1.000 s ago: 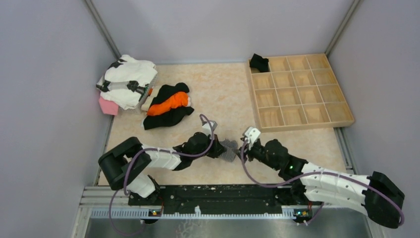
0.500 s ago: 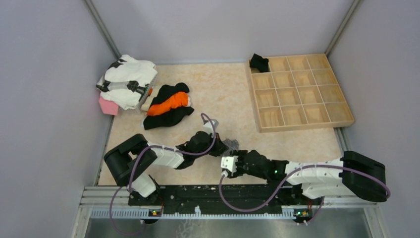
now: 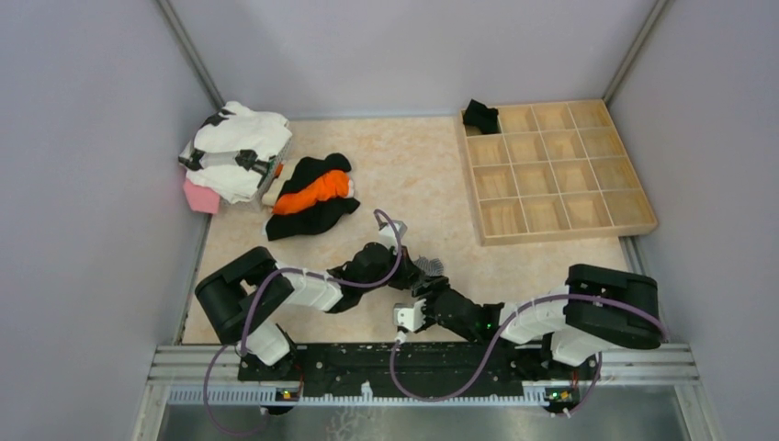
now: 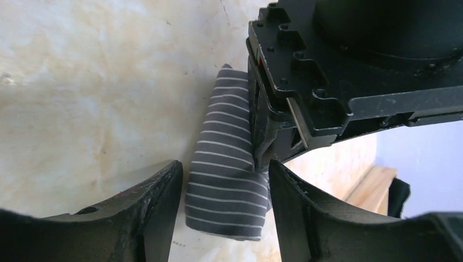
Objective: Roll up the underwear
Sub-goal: Roll the underwear to the center of the board.
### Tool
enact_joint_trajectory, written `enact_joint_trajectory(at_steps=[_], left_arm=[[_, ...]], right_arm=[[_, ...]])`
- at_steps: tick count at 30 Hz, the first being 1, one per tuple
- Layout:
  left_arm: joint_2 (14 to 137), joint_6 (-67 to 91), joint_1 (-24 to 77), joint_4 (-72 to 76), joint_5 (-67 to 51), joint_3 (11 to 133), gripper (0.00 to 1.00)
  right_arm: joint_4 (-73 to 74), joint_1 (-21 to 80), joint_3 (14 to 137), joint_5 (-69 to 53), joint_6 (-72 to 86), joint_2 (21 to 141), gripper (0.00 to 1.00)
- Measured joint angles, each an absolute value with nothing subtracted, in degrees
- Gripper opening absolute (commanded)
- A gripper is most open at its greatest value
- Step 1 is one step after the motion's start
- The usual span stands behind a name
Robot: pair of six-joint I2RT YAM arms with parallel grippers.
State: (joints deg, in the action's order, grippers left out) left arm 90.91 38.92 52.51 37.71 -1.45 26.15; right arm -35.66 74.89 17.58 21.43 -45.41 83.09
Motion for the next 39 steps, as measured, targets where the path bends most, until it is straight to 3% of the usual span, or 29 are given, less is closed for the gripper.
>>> enact_joint_trajectory(at_steps=[2,7,9,16,27,39], left_arm=[[90.9,38.9,52.5,37.8,-1.5,26.2,0.0],[90.7,38.8,52.4,37.6,-1.6,26.1,0.0],[90.1,38.8,52.4,37.0,-1.6,26.0,0.0],[80.2,38.1,52.6,26.0,1.3,24.8,0.01],[46.2,40.9,52.6,-1.7,21.8,20.5,0.24],[37.7,41.9,52.5,-11.1,17.3,17.8,0.35]], right_arm=[[-36.7,74.9,18.1,22.9,-46.7,84.7,0.47],[-37.5,75.0,18.4,25.1,-47.0,86.8,0.1],[-37.7,75.2,18.4,25.7,-46.5,86.9,0.0],[-30.6,75.3,22.0,24.7,-38.3,84.7,0.0],[-13.9,75.3,29.2,19.5,-16.2,80.3,0.0],[-20.3,72.0,27.3,15.1,9.1,80.2,0.0]])
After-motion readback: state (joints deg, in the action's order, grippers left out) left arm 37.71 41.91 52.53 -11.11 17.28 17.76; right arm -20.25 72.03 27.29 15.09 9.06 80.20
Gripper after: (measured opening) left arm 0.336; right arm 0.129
